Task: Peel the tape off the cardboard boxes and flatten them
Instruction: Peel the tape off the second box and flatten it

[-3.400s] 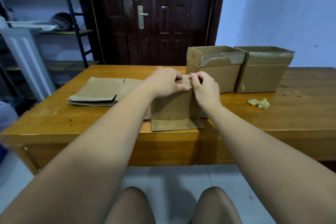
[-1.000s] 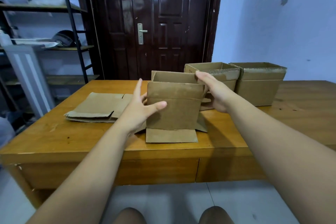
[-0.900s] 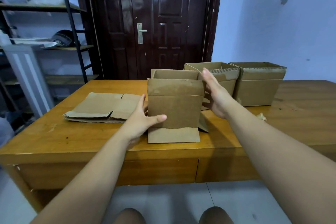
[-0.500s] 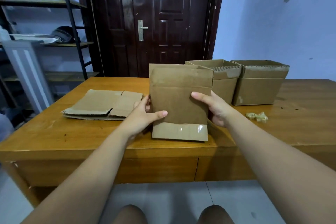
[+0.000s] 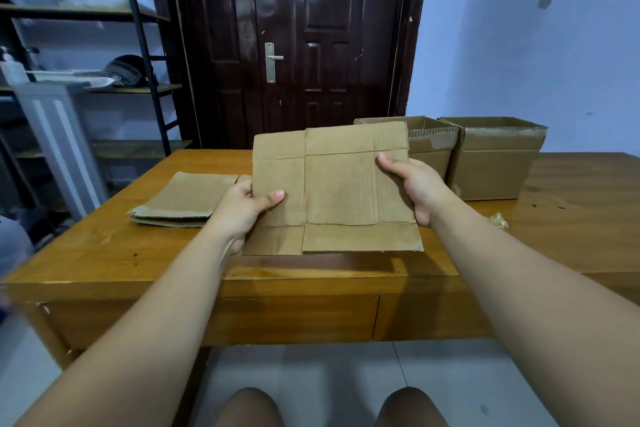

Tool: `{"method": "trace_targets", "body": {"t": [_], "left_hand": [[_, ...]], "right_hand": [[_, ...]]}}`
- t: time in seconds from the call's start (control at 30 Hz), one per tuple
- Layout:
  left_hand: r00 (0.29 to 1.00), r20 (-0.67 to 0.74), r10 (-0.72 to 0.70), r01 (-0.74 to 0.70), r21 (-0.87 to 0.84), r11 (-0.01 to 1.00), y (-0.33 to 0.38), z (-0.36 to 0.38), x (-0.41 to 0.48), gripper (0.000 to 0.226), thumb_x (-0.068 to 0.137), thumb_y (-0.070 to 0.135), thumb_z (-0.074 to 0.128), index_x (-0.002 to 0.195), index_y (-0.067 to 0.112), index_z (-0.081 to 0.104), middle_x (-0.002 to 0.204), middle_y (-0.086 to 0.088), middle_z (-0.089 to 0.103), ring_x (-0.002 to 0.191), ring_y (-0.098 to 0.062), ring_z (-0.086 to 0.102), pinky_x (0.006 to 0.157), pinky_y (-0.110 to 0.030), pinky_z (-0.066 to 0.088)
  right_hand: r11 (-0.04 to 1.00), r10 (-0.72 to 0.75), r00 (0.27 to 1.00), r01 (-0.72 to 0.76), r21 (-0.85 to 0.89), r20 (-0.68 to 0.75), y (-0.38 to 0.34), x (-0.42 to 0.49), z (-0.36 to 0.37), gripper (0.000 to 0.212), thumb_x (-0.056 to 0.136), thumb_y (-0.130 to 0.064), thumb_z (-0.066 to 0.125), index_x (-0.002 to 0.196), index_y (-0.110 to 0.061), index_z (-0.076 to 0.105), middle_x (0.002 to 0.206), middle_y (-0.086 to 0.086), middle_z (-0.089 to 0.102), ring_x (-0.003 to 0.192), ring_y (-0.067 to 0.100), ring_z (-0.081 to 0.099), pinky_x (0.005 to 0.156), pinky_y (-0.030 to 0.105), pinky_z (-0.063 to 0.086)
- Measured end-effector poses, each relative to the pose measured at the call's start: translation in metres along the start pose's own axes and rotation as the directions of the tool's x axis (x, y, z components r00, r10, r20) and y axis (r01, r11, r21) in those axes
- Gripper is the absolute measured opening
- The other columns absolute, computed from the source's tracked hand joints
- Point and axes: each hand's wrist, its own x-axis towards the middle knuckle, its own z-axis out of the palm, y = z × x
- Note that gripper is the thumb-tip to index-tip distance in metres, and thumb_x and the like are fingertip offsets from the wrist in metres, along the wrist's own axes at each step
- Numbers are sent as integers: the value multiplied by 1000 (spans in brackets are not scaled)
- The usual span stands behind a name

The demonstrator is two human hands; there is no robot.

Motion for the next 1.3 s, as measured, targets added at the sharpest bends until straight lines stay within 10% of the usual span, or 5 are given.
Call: {"method": "trace_targets", "body": {"t": [0.27,0.57,0.73,0.93,1.3], "left_hand": [[968,-225,-116,100,-82,992,-8,-11,5,39,87,16,68,124,10,57,113,-3,62,96,-20,54,76,-33,42],[959,-281,-27,61,113,992,7,-69,29,15,94,22,59,106,14,60,92,4,58,83,-13,55,70,-30,52],[850,-514,115,33,269,963,-2,-109,55,28,96,20,56,121,11,63,123,-6,60,113,-26,54,102,-44,43],[800,-579,160,86,374,924,-22,-147,75,33,97,23,54,124,7,62,131,-10,58,119,-28,53,102,-37,42],[839,-470,273,156,689,708,-62,-155,83,65,87,67,42,118,14,65,127,-13,59,125,-29,46,108,-44,32]], "right_hand": [[945,148,981,-104,-309,122,31,1,3,16,95,-20,58,108,-13,61,99,5,65,86,19,63,60,26,55],[992,123,992,-122,45,-31,37,27,74,20,101,-13,45,117,-5,54,103,10,60,69,18,60,42,18,45],[986,-78,996,69,-152,-53,45,42,130,66,96,-7,52,148,-33,22,138,-1,46,114,20,55,80,31,58],[862,-169,984,171,-478,47,70,61,176,38,97,-28,51,135,-28,52,138,1,52,123,21,51,102,34,43],[357,-77,984,178,-917,161,103,59,193,62,94,-64,23,149,-35,29,146,13,40,132,32,34,104,44,29]]}}
